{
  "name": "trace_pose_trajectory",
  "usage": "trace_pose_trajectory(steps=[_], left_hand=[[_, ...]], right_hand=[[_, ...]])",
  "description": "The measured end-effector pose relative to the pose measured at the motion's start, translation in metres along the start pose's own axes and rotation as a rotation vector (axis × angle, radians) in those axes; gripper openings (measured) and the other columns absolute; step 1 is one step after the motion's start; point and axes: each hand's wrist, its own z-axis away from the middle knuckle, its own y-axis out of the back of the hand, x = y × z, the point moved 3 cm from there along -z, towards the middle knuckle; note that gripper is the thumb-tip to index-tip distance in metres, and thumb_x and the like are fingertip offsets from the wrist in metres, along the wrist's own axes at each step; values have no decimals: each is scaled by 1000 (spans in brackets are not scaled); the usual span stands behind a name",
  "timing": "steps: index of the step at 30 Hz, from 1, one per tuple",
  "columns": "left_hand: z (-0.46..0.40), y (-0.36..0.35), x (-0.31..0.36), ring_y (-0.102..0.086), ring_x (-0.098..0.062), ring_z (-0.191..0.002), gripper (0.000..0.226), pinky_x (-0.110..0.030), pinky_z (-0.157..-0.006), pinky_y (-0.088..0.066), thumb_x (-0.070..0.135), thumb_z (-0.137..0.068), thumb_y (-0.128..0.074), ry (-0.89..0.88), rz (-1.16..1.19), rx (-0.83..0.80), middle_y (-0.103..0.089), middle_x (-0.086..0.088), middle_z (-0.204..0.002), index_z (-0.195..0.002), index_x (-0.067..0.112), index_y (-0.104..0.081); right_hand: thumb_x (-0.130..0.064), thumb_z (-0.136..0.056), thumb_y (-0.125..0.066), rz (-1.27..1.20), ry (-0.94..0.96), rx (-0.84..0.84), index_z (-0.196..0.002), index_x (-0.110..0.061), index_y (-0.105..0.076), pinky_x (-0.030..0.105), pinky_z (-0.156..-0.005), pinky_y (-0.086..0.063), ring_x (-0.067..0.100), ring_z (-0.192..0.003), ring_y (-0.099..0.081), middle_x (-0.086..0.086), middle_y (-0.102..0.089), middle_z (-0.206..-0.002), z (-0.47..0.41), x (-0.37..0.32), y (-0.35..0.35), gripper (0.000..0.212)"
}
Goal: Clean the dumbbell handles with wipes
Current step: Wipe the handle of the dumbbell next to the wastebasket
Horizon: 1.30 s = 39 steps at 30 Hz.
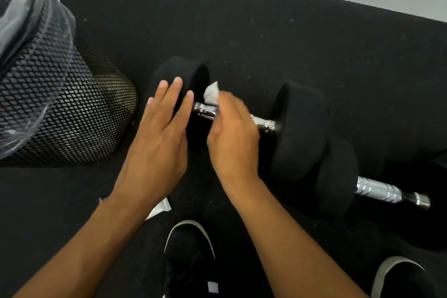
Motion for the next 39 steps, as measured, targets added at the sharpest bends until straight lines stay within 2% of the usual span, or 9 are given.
trace_pose_trajectory(steps=[3,6,9,15,21,24,26,30,39], left_hand=[[2,-4,-2,-6,-26,-157,68,-48,-126,-13,-9,-95,-47,-3,11,16,-14,-14,-167,-157,0,-21],[1,-5,-3,-7,-28,-156,69,-49,-126,-14,-10,-94,-48,-23,-9,22,-14,-15,-167,-157,-1,-21],[1,-5,-3,-6,-27,-156,70,-49,-126,-14,-10,-94,-48,-19,-13,18,-14,-13,-168,-157,0,-20],[-1,-9,-1,-1,-27,-157,74,-50,-126,-13,-12,-93,-47,-8,-3,43,-9,-12,-169,-158,2,-17],[-2,-12,-2,-1,-27,-157,70,-49,-127,-8,-11,-94,-44,-7,25,72,-11,-13,-168,-158,1,-18],[-2,-11,-3,0,-25,-157,70,-46,-127,-5,-12,-94,-43,-10,35,69,-10,-12,-169,-158,2,-17],[-2,-11,-2,0,-26,-157,71,-45,-127,-4,-12,-94,-44,-12,35,74,-10,-11,-169,-158,2,-17],[-2,-12,-3,0,-26,-157,71,-44,-127,-4,-12,-94,-44,-20,36,81,-10,-11,-168,-158,2,-17],[-1,-14,-5,1,-26,-157,69,-43,-127,-2,-9,-95,-41,-25,43,81,-10,-12,-169,-158,2,-16]], right_hand=[[-3,-91,-48,127,54,-197,-124,-7,-68,48,-120,-34,28,-130,-57,10,-70,-126,4,5,-23,39],[0,-90,-51,176,99,-257,-128,-5,-66,49,-119,-36,32,-133,-56,13,-68,-131,1,6,-23,41],[-4,-88,-34,249,97,-321,-136,-8,-60,48,-122,-32,32,-140,-49,12,-62,-140,2,10,-10,55],[9,-89,-41,296,-193,-179,-139,-11,-56,49,-122,-31,32,-149,-35,6,-60,-138,7,18,5,56],[1,-97,-51,222,-23,-279,-143,-5,-53,43,-128,-18,31,-151,-31,14,-52,-151,7,-10,-31,46],[0,-93,-34,266,3,-277,-143,-6,-52,46,-127,-21,32,-149,-35,15,-52,-149,6,0,-23,54],[2,-86,-29,278,-107,-175,-137,-8,-57,49,-124,-25,34,-145,-39,15,-58,-141,6,18,-7,59],[18,-82,-47,250,-355,22,-142,-5,-52,42,-129,-9,33,-153,-25,7,-57,-143,10,27,-7,64],[8,-88,-55,95,-78,-98,-135,-2,-60,48,-126,-20,33,-145,-41,15,-60,-140,13,2,-37,48]])
